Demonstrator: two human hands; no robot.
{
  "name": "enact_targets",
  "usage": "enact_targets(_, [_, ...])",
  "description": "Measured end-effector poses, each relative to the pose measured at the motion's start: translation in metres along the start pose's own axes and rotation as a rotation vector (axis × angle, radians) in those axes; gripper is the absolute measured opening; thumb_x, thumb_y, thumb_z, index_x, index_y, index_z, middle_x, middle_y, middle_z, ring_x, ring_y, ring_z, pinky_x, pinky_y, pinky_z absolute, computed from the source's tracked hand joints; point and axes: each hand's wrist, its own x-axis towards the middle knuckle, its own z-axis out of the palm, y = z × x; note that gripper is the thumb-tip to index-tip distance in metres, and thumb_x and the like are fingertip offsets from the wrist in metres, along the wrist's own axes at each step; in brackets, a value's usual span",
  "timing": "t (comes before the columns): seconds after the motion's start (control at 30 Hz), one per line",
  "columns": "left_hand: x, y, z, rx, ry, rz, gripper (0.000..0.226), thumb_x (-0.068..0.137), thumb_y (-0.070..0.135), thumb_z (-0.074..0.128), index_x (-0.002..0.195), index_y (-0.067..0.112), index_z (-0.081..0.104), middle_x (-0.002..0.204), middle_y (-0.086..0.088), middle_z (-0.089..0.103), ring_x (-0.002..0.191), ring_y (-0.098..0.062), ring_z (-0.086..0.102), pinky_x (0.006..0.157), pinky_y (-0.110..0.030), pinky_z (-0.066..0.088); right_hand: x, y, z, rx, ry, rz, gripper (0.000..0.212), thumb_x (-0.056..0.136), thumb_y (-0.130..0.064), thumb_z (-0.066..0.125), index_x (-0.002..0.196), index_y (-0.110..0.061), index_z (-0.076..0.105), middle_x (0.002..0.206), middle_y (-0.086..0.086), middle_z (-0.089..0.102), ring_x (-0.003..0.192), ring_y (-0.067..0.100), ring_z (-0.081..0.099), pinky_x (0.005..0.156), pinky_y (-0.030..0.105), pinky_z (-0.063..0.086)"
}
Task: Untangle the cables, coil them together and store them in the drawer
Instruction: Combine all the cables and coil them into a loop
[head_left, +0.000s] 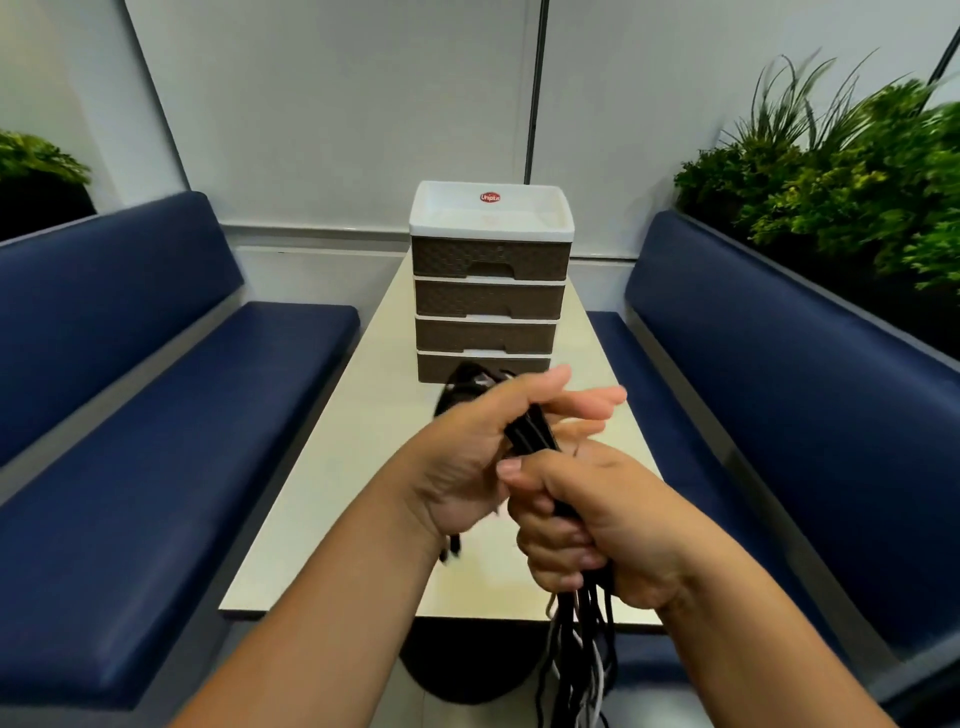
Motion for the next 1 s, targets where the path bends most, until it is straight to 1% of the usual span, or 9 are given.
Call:
enact_targets(0.1, [0.009,0.015,0.013,0.010,0.057,0.036,0.042,0.088,0.041,0.053,0.054,0.016,0.049,0.109,-0.012,0.072,0.115,-0.021,0.064,0.096,-0.034,0.045,0.003,0.001,-0.009,-0.005,0.009,-0.101,0.034,0.094,-0.017,0.051,0.062,-0.016,0.044,0.046,0.002,0.032,0.038,0.014,0.030,0.047,0.028,0.035])
enact_targets(0.17, [0.018,0.028,0.021,0.079,0.088,0.085,0.050,0.095,0.040,0.048,0.052,0.018,0.035,0.089,-0.013,0.072,0.109,-0.025,0.068,0.095,-0.037,0.048,0.005,0.002,-0.020,-0.042,0.009,-0.208,0.022,0.092,-0.018,0.055,0.071,-0.012,0.052,0.055,0.007,0.046,0.051,0.021,0.050,0.063,0.036,0.050])
enact_targets(0.23, [0.026,0.049,0.026,0.047,0.063,0.157,0.054,0.102,0.041,0.041,0.054,0.018,0.033,0.061,-0.003,0.059,0.089,-0.026,0.072,0.093,-0.040,0.052,0.005,0.006,-0.032,-0.131,0.039,-0.262,0.013,0.090,-0.019,0.059,0.086,-0.007,0.058,0.071,0.013,0.059,0.074,0.030,0.066,0.086,0.044,0.051])
enact_targets(0.3, [0.037,0.076,0.025,-0.073,0.053,0.185,0.058,0.103,0.043,0.039,0.049,0.020,0.034,0.045,0.006,0.035,0.048,-0.012,0.056,0.067,-0.032,0.055,0.006,0.014,-0.041,-0.186,0.118,-0.300,0.022,0.089,-0.019,0.061,0.100,0.000,0.058,0.084,0.016,0.066,0.090,0.035,0.069,0.095,0.045,0.049])
enact_targets(0.37, [0.049,0.102,0.022,-0.184,0.061,0.201,0.060,0.102,0.042,0.040,0.046,0.021,0.034,0.041,0.008,0.026,0.033,-0.007,0.030,0.046,-0.021,0.039,0.012,0.021,-0.044,-0.150,0.226,-0.368,0.031,0.088,-0.018,0.063,0.111,0.002,0.055,0.094,0.013,0.070,0.098,0.034,0.069,0.095,0.045,0.051])
enact_targets(0.53, [0.076,0.135,0.021,-0.236,0.182,0.220,0.054,0.100,0.031,0.044,0.049,0.022,0.029,0.041,0.008,0.021,0.031,-0.007,0.017,0.036,-0.017,0.018,0.035,0.011,-0.046,-0.331,0.534,-0.523,0.008,0.093,-0.015,0.063,0.100,-0.014,0.060,0.083,-0.005,0.061,0.082,0.015,0.058,0.080,0.035,0.051])
enact_targets(0.77, [0.101,0.152,0.014,-0.283,0.306,0.301,0.047,0.096,0.024,0.045,0.053,0.023,0.027,0.043,0.008,0.019,0.033,-0.009,0.014,0.036,-0.018,0.014,0.052,0.008,-0.054,-0.490,0.596,-0.464,0.008,0.093,-0.015,0.059,0.094,-0.007,0.060,0.074,0.003,0.053,0.065,0.010,0.050,0.062,0.025,0.045])
enact_targets(0.9, [0.105,0.162,0.001,-0.418,0.331,0.360,0.048,0.096,0.023,0.044,0.051,0.022,0.028,0.043,0.008,0.019,0.033,-0.009,0.014,0.036,-0.019,0.015,0.057,0.038,-0.071,-0.646,0.616,-0.245,0.018,0.082,-0.025,0.062,0.089,-0.008,0.060,0.075,0.015,0.061,0.065,0.022,0.054,0.065,0.039,0.048])
enact_targets(1.0, [0.103,0.172,-0.011,-0.520,0.342,0.425,0.047,0.096,0.022,0.043,0.051,0.022,0.029,0.044,0.008,0.019,0.034,-0.009,0.014,0.037,-0.019,0.015,0.052,0.070,-0.088,-0.697,0.448,0.055,0.028,0.078,-0.035,0.072,0.080,-0.011,0.059,0.073,0.001,0.058,0.068,0.012,0.053,0.070,0.036,0.047])
